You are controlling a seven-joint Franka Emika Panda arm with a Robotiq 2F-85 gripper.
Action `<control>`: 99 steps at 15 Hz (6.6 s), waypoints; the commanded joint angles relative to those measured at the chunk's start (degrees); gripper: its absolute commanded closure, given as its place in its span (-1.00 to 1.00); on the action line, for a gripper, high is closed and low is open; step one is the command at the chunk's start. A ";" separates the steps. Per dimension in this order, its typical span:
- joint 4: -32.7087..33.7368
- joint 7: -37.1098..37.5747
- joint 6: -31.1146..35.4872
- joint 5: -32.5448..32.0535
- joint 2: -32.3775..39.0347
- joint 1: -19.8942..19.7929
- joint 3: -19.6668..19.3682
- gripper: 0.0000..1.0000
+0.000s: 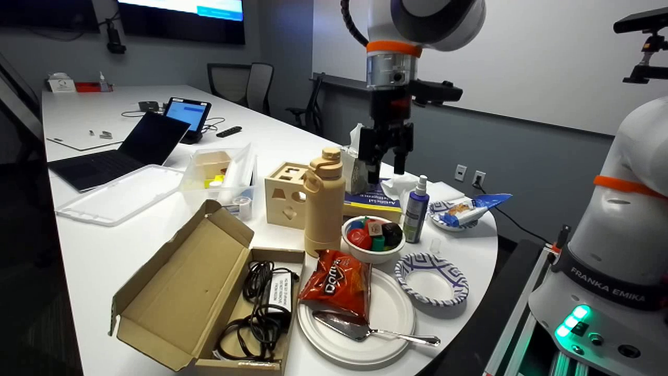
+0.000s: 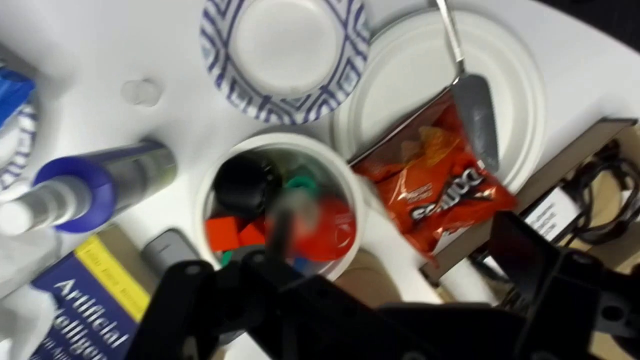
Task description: Pick up the silver spoon and use it to stir the items in the white bowl
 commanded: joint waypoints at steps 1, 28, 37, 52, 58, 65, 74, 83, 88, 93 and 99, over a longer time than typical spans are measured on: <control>-6.33 -6.69 3.11 13.75 -0.03 7.41 -0.46 -1.00; -8.81 -36.54 37.50 59.06 29.82 15.77 10.80 -1.00; -8.78 -47.54 34.92 71.44 31.36 14.45 10.61 -1.00; -8.33 -59.15 34.21 81.77 31.18 13.44 10.20 -1.00; -7.64 -61.10 35.13 83.47 30.84 13.56 10.08 -1.00; -7.01 -63.55 35.06 86.08 31.82 13.54 9.96 -1.00; -5.72 -65.65 31.38 87.08 33.53 13.02 9.66 -1.00; -5.21 -64.90 27.24 85.83 35.60 11.97 9.00 -0.98; -5.28 -64.32 24.79 85.43 35.98 12.59 6.90 -0.05; -5.27 -64.30 23.98 85.44 36.54 12.56 5.83 0.72; -5.34 -64.48 22.86 85.67 36.64 12.44 5.08 0.97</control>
